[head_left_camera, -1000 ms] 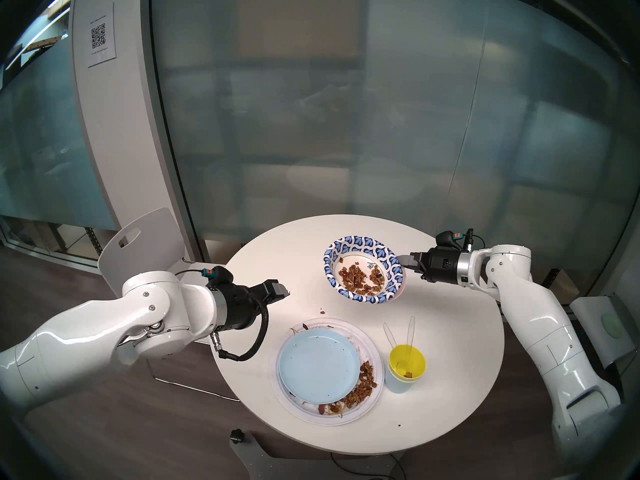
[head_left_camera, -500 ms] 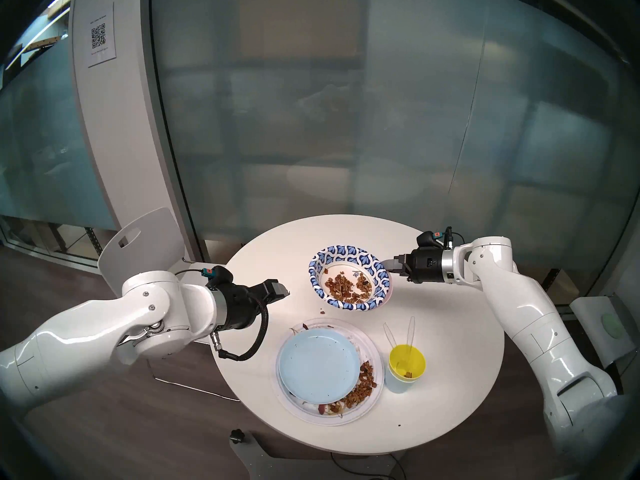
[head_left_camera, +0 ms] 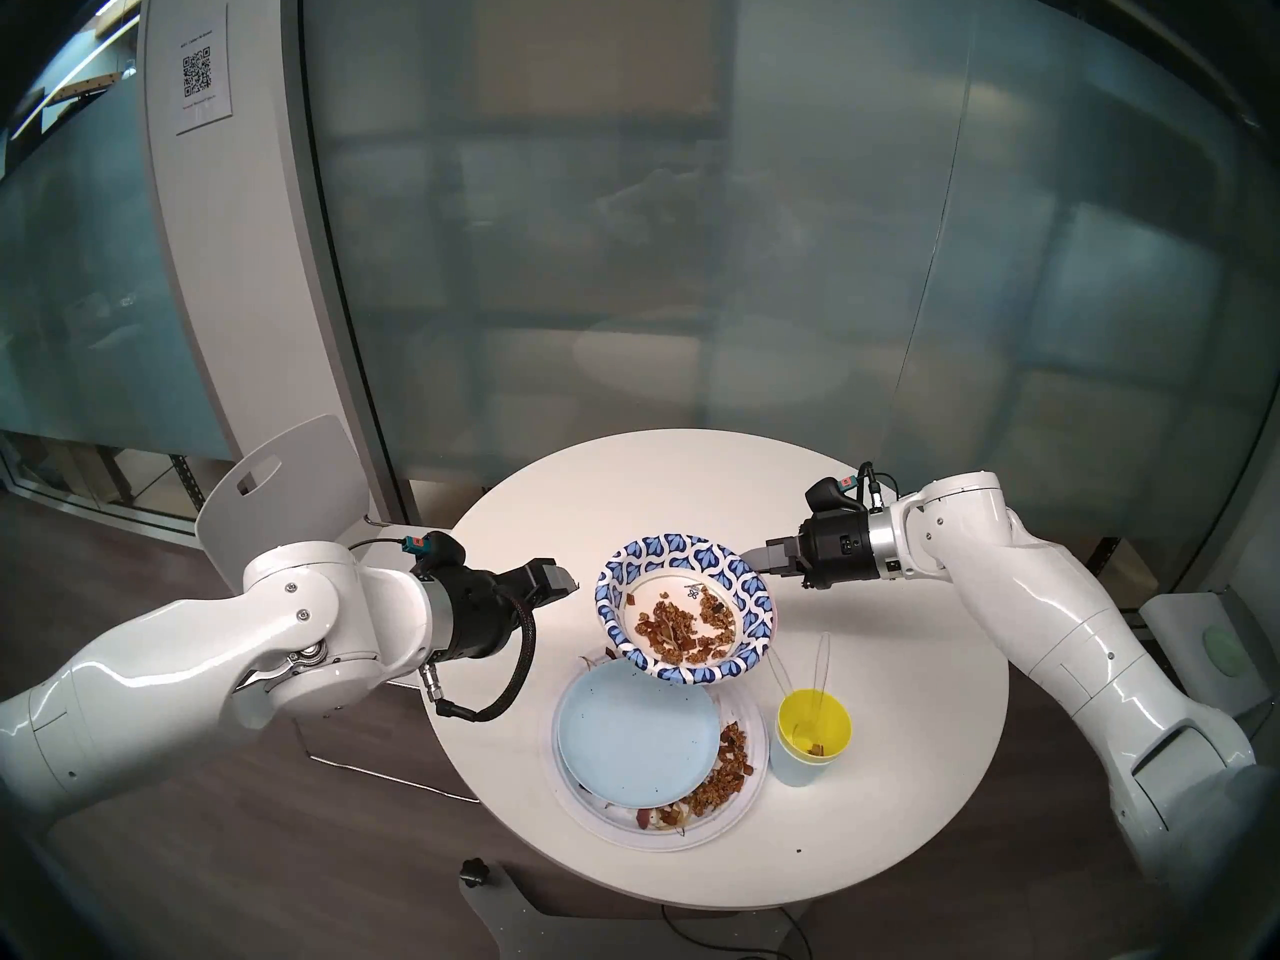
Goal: Stack the plates into one stack
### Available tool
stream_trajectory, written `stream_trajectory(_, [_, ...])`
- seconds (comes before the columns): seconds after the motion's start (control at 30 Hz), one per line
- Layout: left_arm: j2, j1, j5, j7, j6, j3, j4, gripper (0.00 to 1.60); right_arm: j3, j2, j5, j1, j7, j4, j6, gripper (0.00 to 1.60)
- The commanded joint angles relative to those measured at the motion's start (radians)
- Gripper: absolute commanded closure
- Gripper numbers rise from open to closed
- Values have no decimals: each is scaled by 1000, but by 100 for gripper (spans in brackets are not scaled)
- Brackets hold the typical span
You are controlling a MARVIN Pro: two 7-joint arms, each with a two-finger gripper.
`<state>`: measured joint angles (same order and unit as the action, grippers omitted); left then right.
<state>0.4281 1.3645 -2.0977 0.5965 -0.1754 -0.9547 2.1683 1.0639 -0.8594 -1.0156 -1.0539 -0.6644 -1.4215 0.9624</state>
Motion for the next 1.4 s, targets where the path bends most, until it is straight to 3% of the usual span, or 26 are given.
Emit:
stream_trajectory(0.0, [-2,-9,1,-7,1,-10,11,0,-36,18,18,48,-70,-23,-3,160])
stream_trajectory(0.97, [-4,-12,0,-8,3,-5,10,0,-198,-147,137,183,-152,141,-16,160])
stream_trajectory(1.17, [-4,-13,0,-9,3,-5,10,0,-197,-130,141,194,-173,137,-9,160])
stream_trajectory(1.37, [-5,-14,0,-9,4,-4,10,0,-161,-61,126,167,-184,64,-3,160])
